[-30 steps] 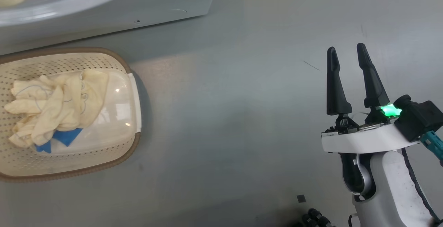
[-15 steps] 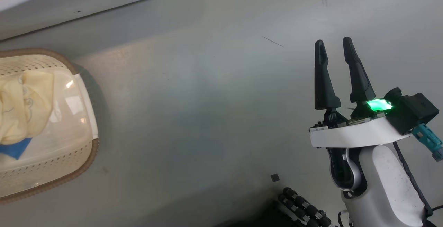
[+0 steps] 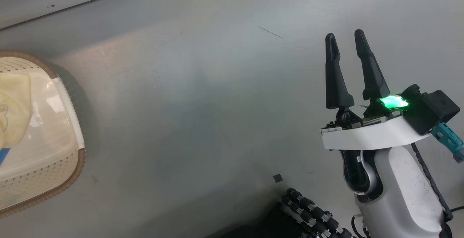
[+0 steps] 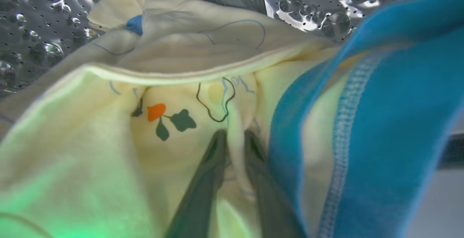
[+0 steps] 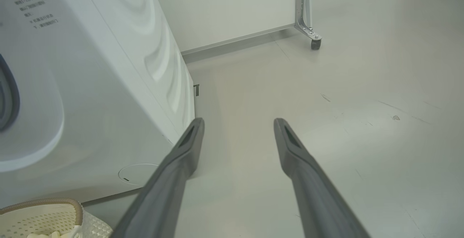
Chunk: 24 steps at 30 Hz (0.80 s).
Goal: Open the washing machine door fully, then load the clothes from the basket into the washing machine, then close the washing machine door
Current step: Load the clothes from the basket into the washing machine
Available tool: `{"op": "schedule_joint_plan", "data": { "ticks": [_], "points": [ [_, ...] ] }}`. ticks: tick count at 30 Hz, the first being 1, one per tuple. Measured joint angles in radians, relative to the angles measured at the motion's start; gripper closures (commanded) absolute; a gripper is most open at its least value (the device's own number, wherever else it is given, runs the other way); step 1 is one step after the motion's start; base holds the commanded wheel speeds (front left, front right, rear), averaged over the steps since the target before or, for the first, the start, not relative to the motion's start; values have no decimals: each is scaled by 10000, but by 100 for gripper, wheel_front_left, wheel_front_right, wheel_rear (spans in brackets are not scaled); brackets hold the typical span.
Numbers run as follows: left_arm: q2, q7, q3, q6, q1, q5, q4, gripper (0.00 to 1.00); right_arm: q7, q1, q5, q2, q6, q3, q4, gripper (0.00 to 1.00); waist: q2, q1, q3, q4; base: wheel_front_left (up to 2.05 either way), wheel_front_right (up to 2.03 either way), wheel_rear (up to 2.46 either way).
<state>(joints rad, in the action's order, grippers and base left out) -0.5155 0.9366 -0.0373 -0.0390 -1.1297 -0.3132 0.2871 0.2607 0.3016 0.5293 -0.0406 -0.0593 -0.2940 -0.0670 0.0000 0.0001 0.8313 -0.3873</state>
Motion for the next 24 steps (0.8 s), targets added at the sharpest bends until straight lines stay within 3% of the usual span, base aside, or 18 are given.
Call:
{"op": "schedule_joint_plan", "data": {
  "ticks": [5, 12, 24],
  "points": [
    [10, 21, 65, 75, -226, 27, -4, 100, 0, 1, 6, 2, -4, -2, 12, 0, 0, 0, 17, 35, 0, 0, 0],
    [-6, -834, 54, 73, -1061, 242, -397, 100, 0, 18, 86, 2, -10, -44, 6, 0, 0, 0, 69, 39, 0, 0, 0],
    [-736, -2715, 121, 249, -2604, 1718, -986, 100, 0, 214, 491, 8, -98, -330, -98, 0, 0, -1, 584, -293, 0, 0, 0]
  ]
}}
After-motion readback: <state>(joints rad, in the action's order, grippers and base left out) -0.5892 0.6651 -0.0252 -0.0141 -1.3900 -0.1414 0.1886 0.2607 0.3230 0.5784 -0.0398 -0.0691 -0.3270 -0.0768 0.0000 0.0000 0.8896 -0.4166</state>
